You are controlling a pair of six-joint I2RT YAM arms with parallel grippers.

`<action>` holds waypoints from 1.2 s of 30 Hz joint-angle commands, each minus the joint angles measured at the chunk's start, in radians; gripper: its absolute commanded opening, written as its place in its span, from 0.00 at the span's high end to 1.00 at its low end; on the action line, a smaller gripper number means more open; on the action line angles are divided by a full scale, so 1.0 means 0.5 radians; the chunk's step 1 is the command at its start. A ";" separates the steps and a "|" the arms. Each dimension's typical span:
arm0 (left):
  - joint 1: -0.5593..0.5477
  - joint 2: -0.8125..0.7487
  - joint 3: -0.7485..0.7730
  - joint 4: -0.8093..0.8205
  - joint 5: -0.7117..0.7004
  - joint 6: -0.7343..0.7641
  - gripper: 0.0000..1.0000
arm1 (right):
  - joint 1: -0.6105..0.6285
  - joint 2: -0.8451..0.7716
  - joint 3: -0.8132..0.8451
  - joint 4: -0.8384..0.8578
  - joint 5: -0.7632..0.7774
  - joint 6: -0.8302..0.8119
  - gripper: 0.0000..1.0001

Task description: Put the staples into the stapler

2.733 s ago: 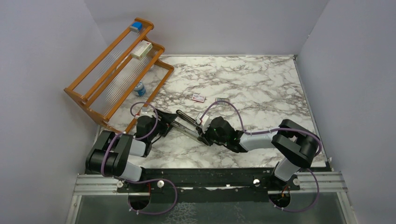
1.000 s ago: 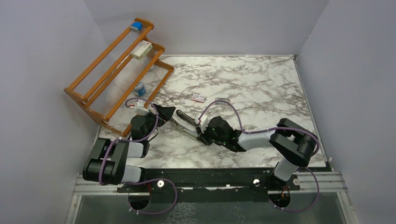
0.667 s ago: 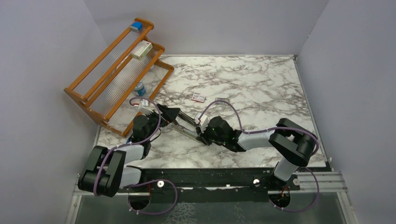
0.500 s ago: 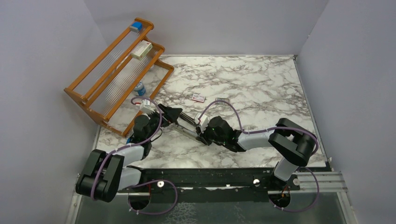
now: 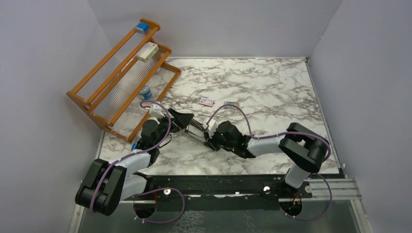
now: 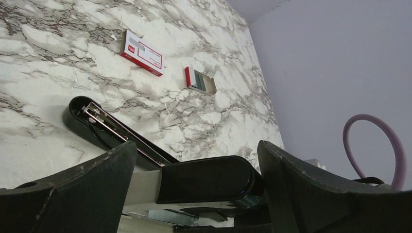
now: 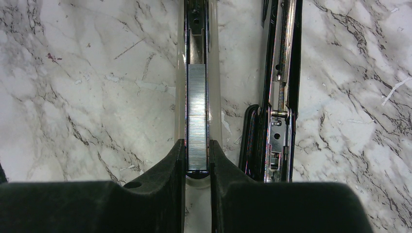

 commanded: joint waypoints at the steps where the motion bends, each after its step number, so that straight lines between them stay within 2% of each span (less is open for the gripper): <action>1: -0.016 -0.033 0.042 -0.029 -0.050 -0.017 0.03 | 0.015 0.039 -0.080 -0.011 -0.022 0.041 0.99; 9: -0.042 -0.108 0.053 -0.048 -0.013 -0.055 0.03 | 0.014 0.044 -0.077 -0.003 -0.020 0.039 0.98; 13: -0.064 -0.126 0.065 -0.070 -0.020 -0.063 0.02 | 0.013 0.042 -0.086 0.000 -0.009 0.042 0.95; 20: -0.063 -0.122 0.059 -0.175 -0.080 -0.024 0.02 | 0.016 -0.017 -0.094 -0.019 0.011 0.029 0.76; 27: -0.061 -0.159 0.064 -0.324 -0.155 0.049 0.02 | 0.014 -0.244 -0.141 -0.067 -0.047 -0.023 0.58; 31: -0.060 -0.157 0.110 -0.444 -0.180 0.100 0.02 | 0.013 -0.408 -0.168 -0.112 -0.082 -0.027 0.52; 36: -0.060 -0.109 0.161 -0.509 -0.150 0.150 0.03 | 0.013 -0.601 -0.169 -0.190 -0.038 0.019 0.53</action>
